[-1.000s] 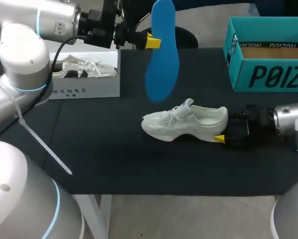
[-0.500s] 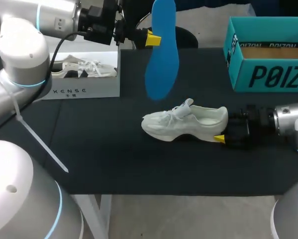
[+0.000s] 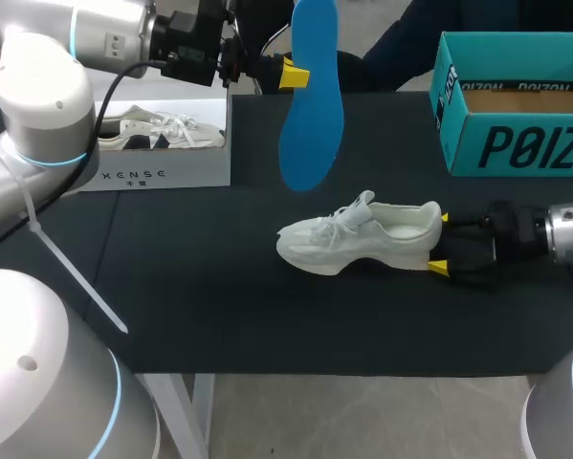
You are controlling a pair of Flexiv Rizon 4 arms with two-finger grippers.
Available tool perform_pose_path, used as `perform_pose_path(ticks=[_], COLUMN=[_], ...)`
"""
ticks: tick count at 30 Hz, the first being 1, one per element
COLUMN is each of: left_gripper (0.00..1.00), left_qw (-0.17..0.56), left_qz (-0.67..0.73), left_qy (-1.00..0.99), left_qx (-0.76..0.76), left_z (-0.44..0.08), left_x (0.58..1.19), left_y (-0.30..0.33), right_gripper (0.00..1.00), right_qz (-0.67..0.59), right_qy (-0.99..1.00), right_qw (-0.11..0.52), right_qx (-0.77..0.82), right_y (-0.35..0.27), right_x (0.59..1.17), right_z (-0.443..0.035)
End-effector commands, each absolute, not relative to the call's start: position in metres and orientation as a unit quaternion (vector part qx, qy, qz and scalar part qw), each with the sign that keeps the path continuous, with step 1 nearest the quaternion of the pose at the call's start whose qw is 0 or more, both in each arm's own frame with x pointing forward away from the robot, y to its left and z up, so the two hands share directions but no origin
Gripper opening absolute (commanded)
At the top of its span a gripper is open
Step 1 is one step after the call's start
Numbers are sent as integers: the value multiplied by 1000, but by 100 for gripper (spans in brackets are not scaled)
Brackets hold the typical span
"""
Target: Take the shoe out of the shoebox, open the shoe tongue, remove and reinsert the insole, then place the shoe into the shoebox
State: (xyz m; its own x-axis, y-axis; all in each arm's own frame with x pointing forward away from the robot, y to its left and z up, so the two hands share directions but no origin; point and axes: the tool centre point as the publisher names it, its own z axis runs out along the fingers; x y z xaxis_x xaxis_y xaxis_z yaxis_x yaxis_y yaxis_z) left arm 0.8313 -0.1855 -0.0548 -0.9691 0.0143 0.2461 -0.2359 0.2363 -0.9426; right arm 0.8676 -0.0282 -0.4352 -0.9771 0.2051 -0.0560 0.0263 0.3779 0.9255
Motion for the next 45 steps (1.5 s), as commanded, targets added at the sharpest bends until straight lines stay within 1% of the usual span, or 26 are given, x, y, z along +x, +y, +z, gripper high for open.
perform_pose_path(ticks=[1, 3, 7, 9, 16, 20, 30, 37, 45], left_gripper=[0, 0, 0, 0, 0, 0, 0, 0, 0], left_qw=[101, 101, 101, 101, 101, 101, 101, 101, 101], left_qz=[614, 614, 614, 614, 614, 614, 614, 614, 614], left_qy=[-779, -779, -779, -779, -779, -779, -779, -779, -779], left_qx=[71, 71, 71, 71, 71, 71, 71, 71, 71], left_z=[-55, -55, -55, -55, -55, -55, -55, -55, -55], left_x=[831, 831, 831, 831, 831, 831, 831, 831, 831], left_y=[-187, -187, -187, -187, -187, -187, -187, -187, -187], right_gripper=[100, 100, 100, 100, 100, 100, 100, 100, 100], right_qz=[532, 517, 448, 388, 212, 126, -31, -48, -39], right_qy=[838, 847, 885, 912, 965, 981, 992, 990, 983], right_qw=[91, 92, 85, 77, 88, 86, 63, 64, 71], right_qx=[81, 83, 96, 110, 125, 122, 106, 118, 167], right_y=[-43, -51, -67, -73, -89, -80, -46, -52, -81], right_x=[854, 852, 847, 843, 835, 840, 865, 854, 804], right_z=[-419, -412, -386, -371, -310, -287, -264, -256, -249])
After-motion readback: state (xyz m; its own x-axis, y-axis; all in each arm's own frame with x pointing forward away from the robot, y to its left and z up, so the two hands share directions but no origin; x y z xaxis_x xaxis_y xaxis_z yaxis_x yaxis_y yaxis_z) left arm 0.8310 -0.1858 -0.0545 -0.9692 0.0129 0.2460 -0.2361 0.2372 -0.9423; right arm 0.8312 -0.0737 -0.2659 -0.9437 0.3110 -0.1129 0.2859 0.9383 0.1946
